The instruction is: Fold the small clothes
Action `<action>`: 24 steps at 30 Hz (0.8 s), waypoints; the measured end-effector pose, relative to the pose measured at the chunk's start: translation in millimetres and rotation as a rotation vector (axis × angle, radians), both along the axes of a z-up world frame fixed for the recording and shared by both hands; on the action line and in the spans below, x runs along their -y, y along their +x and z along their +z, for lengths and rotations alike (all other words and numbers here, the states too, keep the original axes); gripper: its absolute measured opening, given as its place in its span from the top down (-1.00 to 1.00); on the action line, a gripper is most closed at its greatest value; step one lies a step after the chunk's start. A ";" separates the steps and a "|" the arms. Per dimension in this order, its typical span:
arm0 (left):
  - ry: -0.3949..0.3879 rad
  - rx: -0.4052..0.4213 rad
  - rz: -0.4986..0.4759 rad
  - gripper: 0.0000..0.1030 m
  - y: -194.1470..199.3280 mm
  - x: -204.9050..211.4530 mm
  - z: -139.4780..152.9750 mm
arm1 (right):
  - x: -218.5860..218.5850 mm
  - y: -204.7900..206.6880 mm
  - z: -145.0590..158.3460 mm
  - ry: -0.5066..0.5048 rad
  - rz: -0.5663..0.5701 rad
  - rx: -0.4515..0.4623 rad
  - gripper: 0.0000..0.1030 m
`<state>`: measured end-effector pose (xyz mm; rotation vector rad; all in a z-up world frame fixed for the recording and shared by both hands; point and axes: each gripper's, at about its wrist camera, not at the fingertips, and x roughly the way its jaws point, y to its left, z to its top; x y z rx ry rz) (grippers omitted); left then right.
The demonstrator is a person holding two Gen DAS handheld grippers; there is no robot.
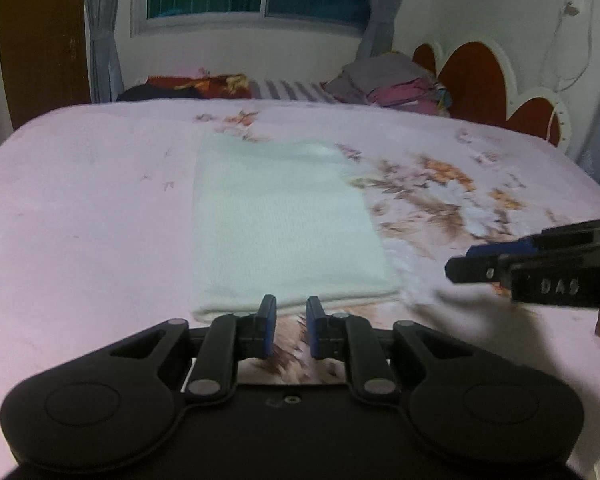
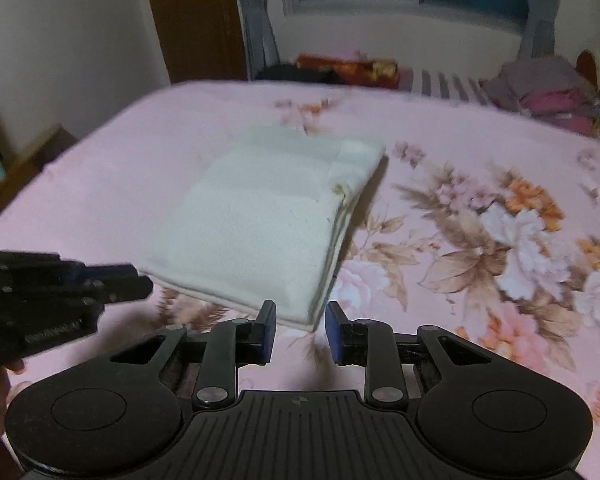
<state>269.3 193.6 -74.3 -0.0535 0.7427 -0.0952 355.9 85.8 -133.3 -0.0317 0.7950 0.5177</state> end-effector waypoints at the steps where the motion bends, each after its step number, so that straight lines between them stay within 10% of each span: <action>1: -0.001 0.012 0.001 0.72 -8.6 2.6 5.1 | 4.3 -7.4 7.5 0.013 -0.003 0.012 0.45; 4: -0.017 0.046 0.000 0.70 -34.0 10.8 21.4 | 16.7 -33.2 29.9 0.048 -0.008 0.044 0.45; 7: -0.002 0.089 0.024 0.10 -60.2 17.9 40.1 | 27.4 -59.7 48.3 0.066 -0.014 0.081 0.44; 8: 0.003 0.111 0.034 -0.41 -68.3 19.5 45.8 | 32.0 -68.5 53.4 0.073 -0.023 0.087 0.40; 9: 0.011 0.135 0.041 -0.87 -78.6 22.2 51.2 | 36.9 -75.5 57.3 0.079 -0.034 0.090 -0.07; 10: 0.029 0.152 0.044 -1.00 -88.2 26.0 56.0 | 41.7 -82.4 60.6 0.084 -0.055 0.097 -0.95; 24: 0.022 0.228 0.110 -0.99 -182.3 49.2 97.2 | 78.1 -194.3 86.3 0.078 -0.196 0.188 -1.00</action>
